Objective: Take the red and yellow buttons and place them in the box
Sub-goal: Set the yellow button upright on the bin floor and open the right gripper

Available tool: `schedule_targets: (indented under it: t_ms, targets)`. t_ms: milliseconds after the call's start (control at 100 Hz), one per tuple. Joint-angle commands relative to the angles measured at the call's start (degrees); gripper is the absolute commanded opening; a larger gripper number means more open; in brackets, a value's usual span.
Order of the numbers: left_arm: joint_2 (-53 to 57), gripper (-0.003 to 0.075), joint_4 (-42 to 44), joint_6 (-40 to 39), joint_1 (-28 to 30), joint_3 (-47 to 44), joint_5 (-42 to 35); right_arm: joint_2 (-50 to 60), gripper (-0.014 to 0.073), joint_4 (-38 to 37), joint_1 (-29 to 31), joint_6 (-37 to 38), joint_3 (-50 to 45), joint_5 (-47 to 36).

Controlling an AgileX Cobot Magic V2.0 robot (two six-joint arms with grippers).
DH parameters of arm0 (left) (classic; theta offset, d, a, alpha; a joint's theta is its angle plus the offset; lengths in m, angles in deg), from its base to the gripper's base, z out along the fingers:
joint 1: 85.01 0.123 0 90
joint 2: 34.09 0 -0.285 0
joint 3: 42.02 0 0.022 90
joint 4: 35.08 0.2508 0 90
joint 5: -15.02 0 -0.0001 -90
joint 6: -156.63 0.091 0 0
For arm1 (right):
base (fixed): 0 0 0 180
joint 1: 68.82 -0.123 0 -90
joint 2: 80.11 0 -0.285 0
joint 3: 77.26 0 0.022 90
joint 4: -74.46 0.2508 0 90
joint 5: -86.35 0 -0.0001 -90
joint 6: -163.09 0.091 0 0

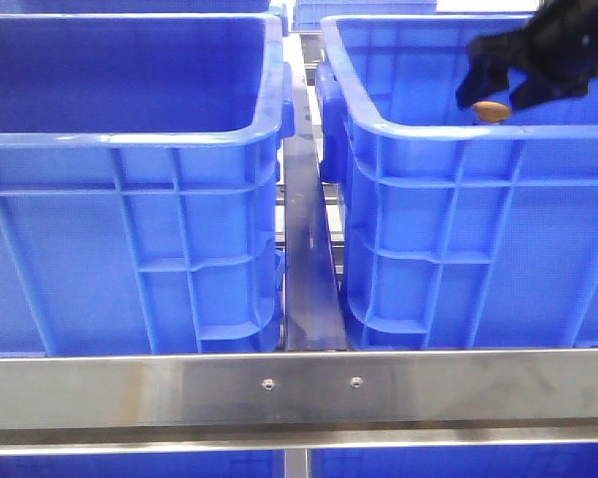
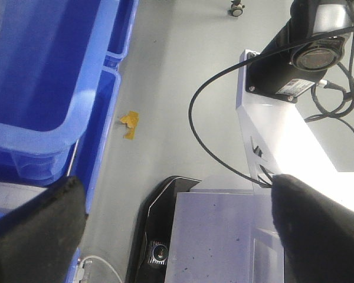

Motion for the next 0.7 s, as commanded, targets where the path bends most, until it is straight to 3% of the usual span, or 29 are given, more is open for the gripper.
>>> schedule_targets:
  t_ms: [0, 150, 480, 620, 690]
  targets:
    - [2.27, 0.0607, -3.68, -0.55, -0.42, 1.73, 1.39, 5.82, 0.0552, 2.40, 0.01, -0.62, 0.17, -0.27]
    - [2.27, 0.0607, -3.68, -0.55, -0.42, 1.73, 1.39, 10.76, 0.0519, 3.25, 0.01, -0.62, -4.18, 1.41]
    - [2.27, 0.0607, -3.30, -0.64, -0.42, 1.73, 1.39, 25.63, 0.0044, 8.14, 0.01, -0.62, -16.15, 6.62]
    - [2.27, 0.0607, -1.63, -1.63, -0.42, 1.73, 1.39, 32.63, -0.0069, 9.04, 0.01, -0.62, -21.53, 7.38]
    - [2.27, 0.0607, -0.11, -2.26, -0.42, 1.73, 1.29, 36.02, -0.0064, 9.04, 0.01, -0.62, -23.96, 8.63]
